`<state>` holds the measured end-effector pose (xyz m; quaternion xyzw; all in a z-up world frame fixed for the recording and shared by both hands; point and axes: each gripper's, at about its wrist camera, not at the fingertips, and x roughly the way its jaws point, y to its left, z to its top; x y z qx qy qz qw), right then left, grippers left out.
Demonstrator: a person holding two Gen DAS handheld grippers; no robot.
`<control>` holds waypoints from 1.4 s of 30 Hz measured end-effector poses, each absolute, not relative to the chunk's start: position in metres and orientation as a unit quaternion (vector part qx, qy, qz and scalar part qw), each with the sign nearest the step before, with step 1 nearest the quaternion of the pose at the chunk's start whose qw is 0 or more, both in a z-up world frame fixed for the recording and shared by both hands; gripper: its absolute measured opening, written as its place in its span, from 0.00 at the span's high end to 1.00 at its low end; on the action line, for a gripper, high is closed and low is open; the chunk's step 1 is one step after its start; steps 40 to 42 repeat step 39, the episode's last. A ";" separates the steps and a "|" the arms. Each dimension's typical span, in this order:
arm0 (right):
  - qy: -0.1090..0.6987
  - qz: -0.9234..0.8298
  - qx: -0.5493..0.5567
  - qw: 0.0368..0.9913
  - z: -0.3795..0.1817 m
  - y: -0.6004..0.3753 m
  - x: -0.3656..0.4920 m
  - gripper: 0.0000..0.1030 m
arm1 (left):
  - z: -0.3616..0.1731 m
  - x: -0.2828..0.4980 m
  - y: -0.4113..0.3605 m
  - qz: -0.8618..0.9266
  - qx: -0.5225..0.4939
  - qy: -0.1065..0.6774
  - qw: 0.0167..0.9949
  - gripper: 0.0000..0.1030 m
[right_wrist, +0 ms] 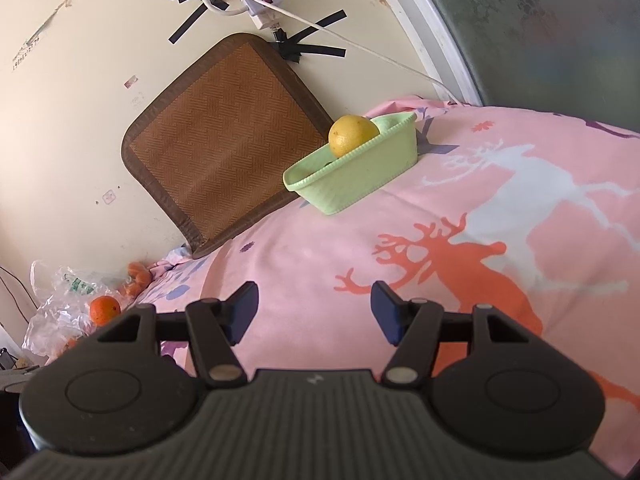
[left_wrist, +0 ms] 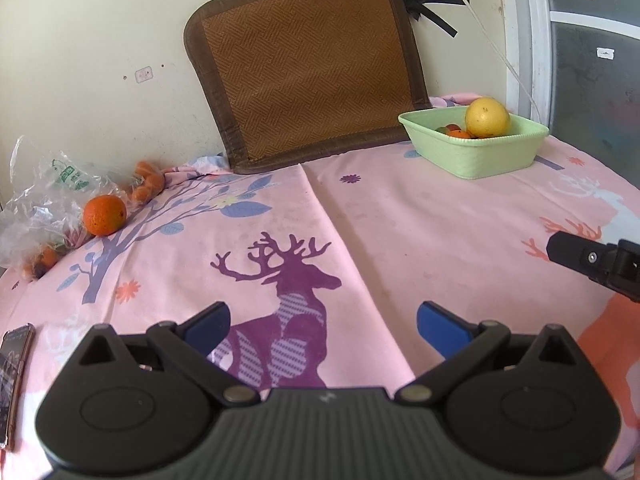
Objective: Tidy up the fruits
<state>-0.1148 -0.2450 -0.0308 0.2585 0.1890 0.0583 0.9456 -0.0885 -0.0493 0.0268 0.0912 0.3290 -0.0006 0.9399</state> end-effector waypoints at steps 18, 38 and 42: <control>0.193 0.058 0.260 0.944 -0.034 -0.246 -0.113 0.37 | 0.026 -0.085 -0.049 0.014 0.093 0.336 0.937 0.00; 0.177 0.051 0.238 0.954 -0.031 -0.244 -0.112 0.37 | 0.026 -0.083 -0.054 -0.015 0.093 0.332 0.939 0.00; 0.171 0.053 0.230 0.957 -0.029 -0.242 -0.112 0.36 | 0.027 -0.082 -0.053 -0.021 0.088 0.333 0.938 0.00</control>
